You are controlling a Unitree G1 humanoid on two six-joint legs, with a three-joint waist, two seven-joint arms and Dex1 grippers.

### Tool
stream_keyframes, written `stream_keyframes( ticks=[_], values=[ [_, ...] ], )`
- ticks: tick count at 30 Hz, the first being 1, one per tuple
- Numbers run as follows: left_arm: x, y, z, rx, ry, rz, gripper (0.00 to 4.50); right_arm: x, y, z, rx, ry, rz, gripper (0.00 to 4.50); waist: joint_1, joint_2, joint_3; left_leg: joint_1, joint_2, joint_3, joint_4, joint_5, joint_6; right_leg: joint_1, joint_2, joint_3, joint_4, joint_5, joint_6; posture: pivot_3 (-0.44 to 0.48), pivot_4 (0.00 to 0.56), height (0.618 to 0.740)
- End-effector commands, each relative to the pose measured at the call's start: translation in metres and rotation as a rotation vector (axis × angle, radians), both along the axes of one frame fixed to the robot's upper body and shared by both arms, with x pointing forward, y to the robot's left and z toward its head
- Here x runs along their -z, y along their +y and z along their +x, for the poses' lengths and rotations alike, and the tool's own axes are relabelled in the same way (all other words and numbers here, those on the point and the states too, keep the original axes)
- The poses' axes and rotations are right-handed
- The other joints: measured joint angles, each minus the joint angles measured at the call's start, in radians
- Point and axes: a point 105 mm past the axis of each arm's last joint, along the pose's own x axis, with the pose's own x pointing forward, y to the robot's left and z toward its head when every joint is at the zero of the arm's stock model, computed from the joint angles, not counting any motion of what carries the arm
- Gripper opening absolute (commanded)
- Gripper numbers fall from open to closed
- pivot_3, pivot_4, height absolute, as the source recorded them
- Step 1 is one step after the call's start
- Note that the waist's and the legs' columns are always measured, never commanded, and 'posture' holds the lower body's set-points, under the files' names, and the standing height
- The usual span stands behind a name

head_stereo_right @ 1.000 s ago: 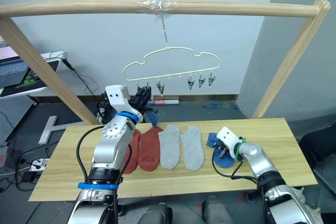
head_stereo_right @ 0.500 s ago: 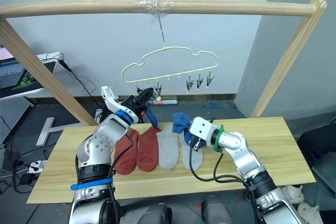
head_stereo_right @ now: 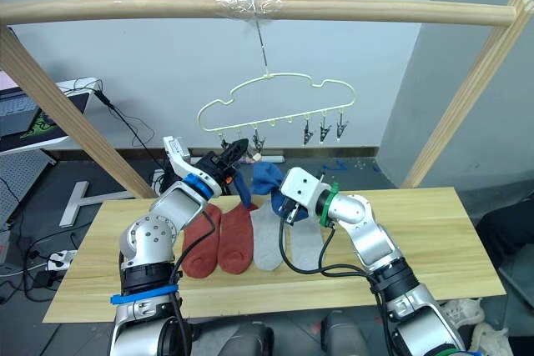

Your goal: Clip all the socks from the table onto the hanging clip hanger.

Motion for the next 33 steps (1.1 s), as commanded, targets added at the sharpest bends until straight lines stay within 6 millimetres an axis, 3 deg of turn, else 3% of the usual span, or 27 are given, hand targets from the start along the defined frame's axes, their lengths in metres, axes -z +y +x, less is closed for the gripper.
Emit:
stream_keyframes(
  ticks=[1,19,29,33],
  values=[
    [-0.008,-0.001,-0.005,0.010,-0.036,-0.002,0.08,-0.026,0.008,-0.002,-0.026,-0.057,0.063,0.04,0.000,0.000,0.000,0.000,0.000,0.000,0.000,0.000,0.000,0.000,0.000,0.000,0.000,0.000,0.000,0.011,0.163,0.740],
    [-0.011,-0.005,-0.010,0.032,-0.048,-0.004,0.08,-0.026,0.016,0.000,-0.030,-0.039,0.078,0.04,0.000,0.000,0.000,0.000,0.000,0.000,0.000,-0.001,0.002,0.000,0.001,0.000,0.000,0.000,0.000,0.016,0.158,0.740],
    [-0.010,0.008,-0.010,-0.010,-0.052,0.024,3.20,-0.024,0.019,0.001,-0.028,-0.022,0.086,0.00,0.000,0.000,0.000,0.000,0.000,0.000,0.000,-0.001,0.002,0.000,0.001,0.000,0.000,0.000,0.000,0.016,0.165,0.740],
    [-0.015,0.009,-0.022,0.034,-0.065,0.018,4.37,-0.021,0.022,0.001,-0.028,-0.011,0.085,0.00,-0.001,0.000,0.000,0.000,0.001,0.000,0.000,-0.001,0.002,0.000,0.001,0.000,0.000,0.000,0.000,0.014,0.166,0.740]
  ],
)
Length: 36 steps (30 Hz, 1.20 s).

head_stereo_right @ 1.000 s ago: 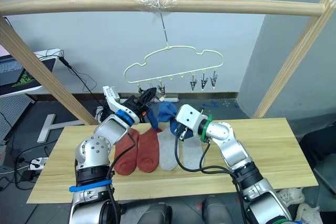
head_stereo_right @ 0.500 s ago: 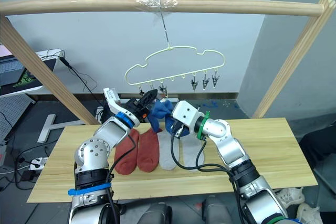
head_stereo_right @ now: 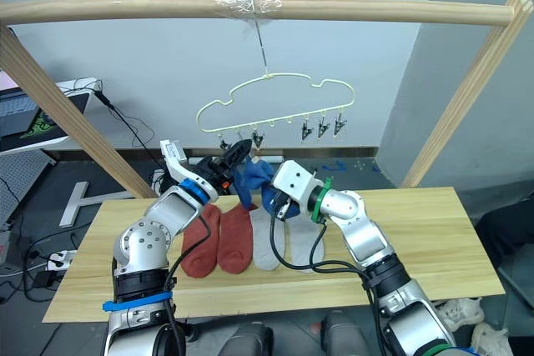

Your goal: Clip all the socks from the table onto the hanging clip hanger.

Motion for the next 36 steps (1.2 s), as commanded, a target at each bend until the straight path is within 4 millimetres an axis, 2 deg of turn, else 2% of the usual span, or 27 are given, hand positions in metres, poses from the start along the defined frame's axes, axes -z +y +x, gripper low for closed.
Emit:
stream_keyframes(
  ticks=[1,4,8,9,11,18,20,25,31,34,36],
  values=[
    [-0.018,0.001,-0.014,0.044,-0.070,-0.007,4.45,-0.013,0.006,0.001,-0.011,-0.034,0.025,0.00,0.000,0.000,0.000,0.000,0.000,0.000,0.000,0.000,0.000,0.000,0.000,0.000,0.000,0.000,0.000,0.014,0.166,0.740],
    [-0.017,0.003,-0.023,0.072,-0.067,0.015,4.45,-0.014,0.009,0.001,-0.010,-0.015,0.048,0.00,0.000,0.000,0.000,0.000,0.000,-0.001,0.000,0.000,0.000,0.000,0.000,0.000,0.000,0.000,0.000,0.018,0.166,0.740],
    [-0.016,0.015,-0.030,0.064,-0.066,0.069,4.45,-0.016,0.015,-0.002,-0.028,0.089,0.126,0.00,0.000,0.000,0.000,0.000,0.001,-0.001,0.000,0.000,0.000,-0.001,0.000,0.000,0.000,0.000,0.000,0.026,0.168,0.740],
    [-0.016,0.017,-0.029,0.054,-0.069,0.080,4.50,-0.016,0.017,-0.004,-0.040,0.115,0.141,0.57,0.001,0.000,0.000,0.000,0.001,-0.001,0.000,0.000,0.000,-0.001,0.000,0.000,0.000,0.000,-0.001,0.034,0.167,0.740],
    [-0.016,0.019,-0.028,0.043,-0.072,0.089,4.50,-0.015,0.019,-0.007,-0.057,0.145,0.152,1.09,0.002,0.001,0.000,0.000,0.001,-0.002,0.000,0.000,0.000,0.000,0.000,0.000,0.000,0.000,-0.001,0.034,0.167,0.740],
    [-0.008,0.015,-0.030,0.033,-0.085,0.165,4.50,-0.009,0.019,-0.010,-0.064,0.197,0.148,3.63,0.004,0.001,0.000,0.000,0.000,-0.002,-0.001,0.000,0.000,-0.001,0.000,0.000,0.000,0.000,-0.001,0.036,0.167,0.740],
    [-0.004,0.012,-0.032,0.032,-0.089,0.194,4.50,-0.005,0.012,-0.009,-0.048,0.214,0.139,4.38,0.004,0.001,0.000,0.000,0.000,-0.002,-0.001,0.000,0.000,-0.001,0.000,0.000,0.000,-0.001,-0.001,0.032,0.166,0.740],
    [0.001,0.002,-0.035,0.028,-0.109,0.271,4.50,0.002,-0.013,-0.005,0.007,0.221,0.116,4.48,0.004,0.001,0.000,-0.001,0.000,-0.002,-0.002,0.000,0.000,-0.001,0.000,0.000,0.000,-0.001,-0.001,0.032,0.166,0.740],
    [-0.002,-0.018,-0.034,0.043,-0.245,0.478,4.50,-0.007,-0.040,-0.003,0.047,0.188,0.102,4.48,0.006,0.001,0.001,-0.001,0.000,0.000,-0.001,0.000,0.000,-0.001,0.000,0.000,-0.001,-0.001,-0.001,0.026,0.167,0.740],
    [-0.005,-0.031,-0.033,0.050,-0.324,0.531,3.93,-0.017,-0.052,-0.006,0.052,0.179,0.112,4.50,0.007,0.001,0.001,-0.001,0.000,0.000,-0.002,0.000,0.000,-0.001,0.000,0.000,-0.001,-0.001,-0.002,0.015,0.166,0.740],
    [-0.006,-0.036,-0.029,0.032,-0.345,0.558,3.29,-0.023,-0.061,-0.007,0.059,0.167,0.113,4.50,0.007,0.001,0.001,-0.001,0.000,0.000,-0.002,0.000,0.000,-0.001,0.000,0.000,-0.001,-0.001,-0.002,0.015,0.166,0.740]
  ],
)
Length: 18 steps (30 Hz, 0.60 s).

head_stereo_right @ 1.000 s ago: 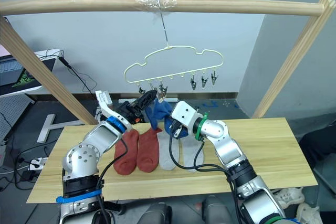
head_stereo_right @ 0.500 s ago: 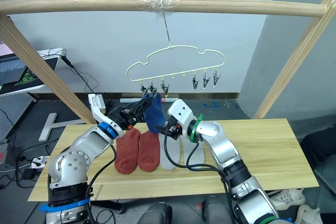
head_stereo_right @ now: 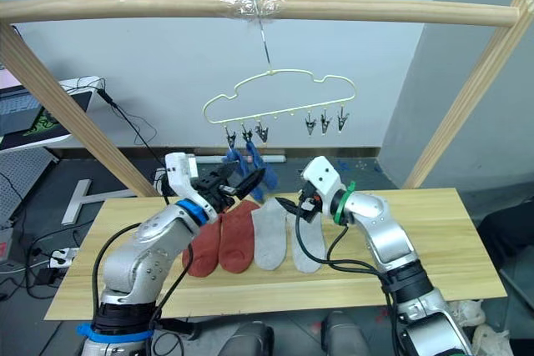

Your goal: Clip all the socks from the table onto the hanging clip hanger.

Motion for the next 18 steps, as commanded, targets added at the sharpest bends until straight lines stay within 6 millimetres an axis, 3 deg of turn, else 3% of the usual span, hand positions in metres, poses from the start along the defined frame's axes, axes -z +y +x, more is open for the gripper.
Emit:
stream_keyframes(
  ticks=[1,3,8,18],
  values=[
    [-0.018,-0.011,0.004,-0.001,-0.120,0.047,2.94,-0.025,-0.010,-0.005,-0.009,-0.059,0.035,4.50,0.001,0.000,0.000,0.000,0.000,0.000,0.000,0.000,0.000,0.000,0.000,0.000,0.000,0.000,0.000,0.006,0.167,0.740],
    [-0.013,-0.011,0.009,-0.028,-0.103,0.043,2.41,-0.028,-0.015,-0.006,-0.010,-0.070,0.016,4.50,0.000,0.000,0.000,0.000,0.000,0.001,0.000,0.000,0.000,0.000,0.000,0.000,0.000,0.000,0.000,-0.006,0.166,0.740],
    [-0.011,-0.014,0.018,-0.059,-0.110,0.044,2.41,-0.036,-0.021,-0.013,-0.031,-0.080,0.005,4.50,-0.006,0.000,0.000,0.000,0.000,0.002,0.000,0.000,0.000,0.000,0.000,-0.001,0.000,0.000,0.000,-0.019,0.166,0.740],
    [-0.006,-0.014,0.044,-0.153,-0.144,0.080,2.41,-0.082,-0.023,-0.018,-0.036,-0.150,0.099,4.50,-0.006,0.000,0.001,-0.001,-0.001,0.002,0.001,0.000,0.000,0.000,0.000,-0.002,0.000,0.000,0.001,-0.037,0.159,0.740]
  ],
)
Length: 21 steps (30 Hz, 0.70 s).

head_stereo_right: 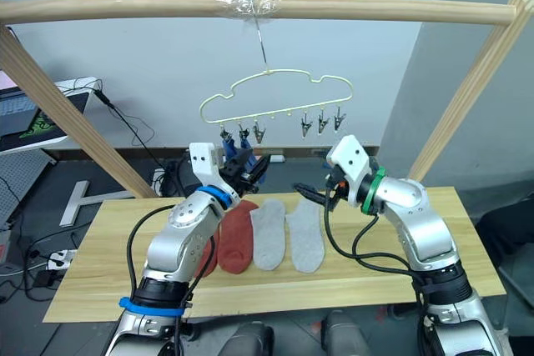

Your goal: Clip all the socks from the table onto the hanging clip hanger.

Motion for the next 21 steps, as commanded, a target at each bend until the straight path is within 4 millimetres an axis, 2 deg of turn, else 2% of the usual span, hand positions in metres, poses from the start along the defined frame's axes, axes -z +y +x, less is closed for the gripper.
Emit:
stream_keyframes(
  ticks=[1,6,14,21],
  values=[
    [-0.014,-0.001,0.006,-0.026,-0.071,-0.007,2.41,-0.027,0.004,-0.004,-0.015,-0.065,0.057,4.50,0.000,0.000,0.000,0.000,0.000,0.000,0.000,0.000,0.000,0.000,0.000,0.000,0.000,0.000,0.000,-0.044,0.156,0.740],
    [-0.015,-0.005,0.018,-0.076,-0.094,-0.005,2.41,-0.043,0.011,-0.007,-0.030,-0.080,0.109,4.50,0.000,0.000,0.000,0.000,0.000,0.000,0.000,0.000,0.000,0.000,0.000,-0.001,0.000,0.000,0.000,-0.044,0.156,0.740],
    [-0.010,-0.003,0.026,-0.105,-0.099,0.029,2.41,-0.041,0.009,-0.007,-0.020,-0.076,0.089,4.50,-0.002,0.000,0.000,0.000,0.000,0.000,0.000,0.000,0.000,0.000,0.000,0.000,0.000,0.000,0.000,-0.067,0.148,0.740],
    [-0.018,-0.006,0.038,-0.125,-0.135,0.034,2.41,-0.041,0.007,-0.008,-0.017,-0.076,0.077,4.50,-0.002,0.000,0.000,0.000,-0.001,0.000,0.001,0.000,0.000,0.000,0.000,-0.001,0.000,0.000,0.001,-0.073,0.142,0.740]
  ],
)
